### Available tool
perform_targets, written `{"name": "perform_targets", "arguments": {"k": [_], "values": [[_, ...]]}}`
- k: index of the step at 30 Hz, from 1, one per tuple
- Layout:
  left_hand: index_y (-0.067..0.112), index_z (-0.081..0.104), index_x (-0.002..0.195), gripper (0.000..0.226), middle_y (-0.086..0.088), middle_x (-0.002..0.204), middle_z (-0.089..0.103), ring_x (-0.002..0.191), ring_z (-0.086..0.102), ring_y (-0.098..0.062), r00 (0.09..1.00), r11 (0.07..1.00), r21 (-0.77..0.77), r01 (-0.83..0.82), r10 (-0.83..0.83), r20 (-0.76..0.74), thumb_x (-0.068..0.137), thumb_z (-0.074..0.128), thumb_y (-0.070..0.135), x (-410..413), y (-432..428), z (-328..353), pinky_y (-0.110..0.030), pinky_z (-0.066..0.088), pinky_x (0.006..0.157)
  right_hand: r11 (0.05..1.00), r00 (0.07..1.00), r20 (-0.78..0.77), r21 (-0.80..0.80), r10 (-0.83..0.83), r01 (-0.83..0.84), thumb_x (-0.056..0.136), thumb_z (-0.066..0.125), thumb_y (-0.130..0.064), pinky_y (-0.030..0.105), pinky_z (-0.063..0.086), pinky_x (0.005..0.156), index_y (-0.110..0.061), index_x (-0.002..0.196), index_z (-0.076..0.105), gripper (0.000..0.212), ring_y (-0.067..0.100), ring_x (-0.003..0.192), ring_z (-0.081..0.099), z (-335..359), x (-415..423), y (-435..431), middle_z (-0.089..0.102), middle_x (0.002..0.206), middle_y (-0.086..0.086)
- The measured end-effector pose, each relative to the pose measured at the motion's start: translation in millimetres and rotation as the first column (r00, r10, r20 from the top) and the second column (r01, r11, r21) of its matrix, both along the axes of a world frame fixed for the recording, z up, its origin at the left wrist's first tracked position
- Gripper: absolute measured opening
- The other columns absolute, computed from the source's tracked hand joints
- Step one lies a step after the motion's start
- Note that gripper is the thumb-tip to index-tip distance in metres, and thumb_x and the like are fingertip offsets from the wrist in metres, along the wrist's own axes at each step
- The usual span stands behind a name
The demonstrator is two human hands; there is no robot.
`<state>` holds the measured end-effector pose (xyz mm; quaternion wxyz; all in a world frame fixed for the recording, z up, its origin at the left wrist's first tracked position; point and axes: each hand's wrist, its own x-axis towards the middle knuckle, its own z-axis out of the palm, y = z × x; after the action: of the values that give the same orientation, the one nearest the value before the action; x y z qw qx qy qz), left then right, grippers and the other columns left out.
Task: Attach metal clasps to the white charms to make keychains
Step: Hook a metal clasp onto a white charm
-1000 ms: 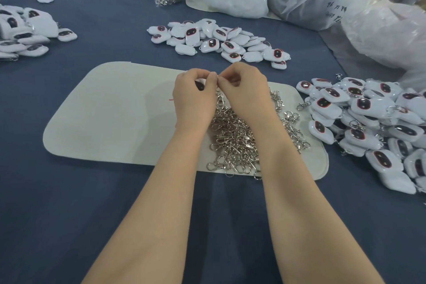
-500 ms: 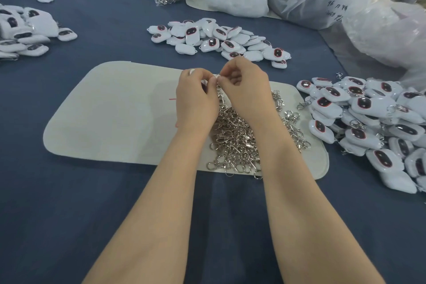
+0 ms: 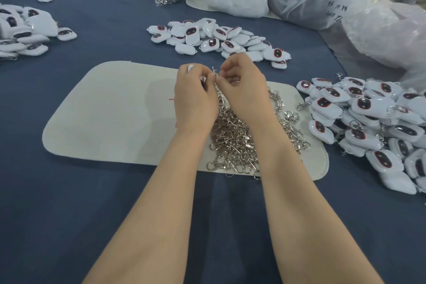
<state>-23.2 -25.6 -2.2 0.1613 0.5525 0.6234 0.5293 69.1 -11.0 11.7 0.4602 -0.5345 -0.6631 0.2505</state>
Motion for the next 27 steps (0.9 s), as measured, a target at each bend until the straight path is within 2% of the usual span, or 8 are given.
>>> {"name": "perform_targets", "arguments": {"k": [8, 13, 15, 18, 22, 27], "values": [[0.006, 0.062, 0.095, 0.012, -0.006, 0.109, 0.053, 0.081, 0.049, -0.013, 1.000, 1.000, 0.000, -0.002, 0.002, -0.001, 0.095, 0.052, 0.010, 0.2, -1.8, 0.9, -0.016, 0.032, 0.070, 1.000, 0.999, 0.031, 0.022, 0.007, -0.007, 0.085, 0.064, -0.009, 0.022, 0.049, 0.075, -0.021, 0.086, 0.058, 0.014, 0.016, 0.082, 0.060, 0.5, 1.2, -0.1, 0.067, 0.087, 0.003], [0.006, 0.062, 0.096, 0.012, -0.007, 0.111, 0.053, 0.080, 0.049, -0.014, 1.000, 1.000, -0.002, -0.005, 0.005, -0.006, 0.095, 0.051, 0.011, 0.3, -1.7, 0.9, -0.017, 0.033, 0.070, 0.999, 0.998, 0.055, 0.050, 0.005, -0.007, 0.084, 0.063, -0.008, 0.013, 0.045, 0.069, -0.020, 0.085, 0.056, 0.014, 0.008, 0.076, 0.058, 0.2, 1.5, 0.6, 0.063, 0.080, -0.006], [0.006, 0.062, 0.095, 0.012, -0.007, 0.111, 0.053, 0.079, 0.048, -0.013, 1.000, 1.000, -0.001, -0.003, 0.003, -0.011, 0.095, 0.051, 0.011, 0.8, -1.9, 0.5, -0.019, 0.034, 0.070, 0.998, 0.998, 0.066, 0.058, 0.001, -0.005, 0.084, 0.063, -0.007, 0.015, 0.045, 0.070, -0.020, 0.083, 0.057, 0.014, 0.008, 0.076, 0.057, 0.1, 1.5, 0.9, 0.063, 0.079, -0.009], [0.006, 0.062, 0.095, 0.012, -0.006, 0.111, 0.053, 0.077, 0.047, -0.013, 1.000, 1.000, 0.007, -0.003, 0.003, -0.016, 0.095, 0.051, 0.011, 1.0, -2.1, 0.4, -0.019, 0.034, 0.069, 0.998, 0.998, 0.062, 0.065, -0.007, 0.003, 0.084, 0.063, -0.008, 0.018, 0.047, 0.071, -0.021, 0.084, 0.057, 0.014, 0.011, 0.077, 0.058, -0.2, 1.9, 1.4, 0.065, 0.082, -0.003], [0.006, 0.062, 0.096, 0.012, -0.006, 0.111, 0.052, 0.078, 0.047, -0.013, 1.000, 1.000, 0.008, 0.001, 0.000, -0.029, 0.095, 0.051, 0.011, -0.2, -2.1, -0.1, -0.021, 0.035, 0.068, 0.998, 0.998, 0.066, 0.056, -0.003, -0.001, 0.084, 0.064, -0.008, 0.013, 0.045, 0.069, -0.021, 0.083, 0.057, 0.014, 0.010, 0.078, 0.056, 0.1, 1.9, 1.5, 0.065, 0.083, -0.003], [0.006, 0.061, 0.095, 0.013, -0.006, 0.111, 0.052, 0.079, 0.047, -0.013, 0.999, 1.000, 0.007, -0.002, 0.002, -0.045, 0.095, 0.050, 0.010, 0.0, -2.5, -1.5, -0.020, 0.034, 0.068, 0.999, 0.995, 0.097, 0.037, 0.027, -0.031, 0.084, 0.062, -0.008, 0.019, 0.045, 0.071, -0.020, 0.084, 0.055, 0.013, 0.011, 0.076, 0.055, 0.1, 2.9, 0.2, 0.062, 0.079, -0.007]]}}
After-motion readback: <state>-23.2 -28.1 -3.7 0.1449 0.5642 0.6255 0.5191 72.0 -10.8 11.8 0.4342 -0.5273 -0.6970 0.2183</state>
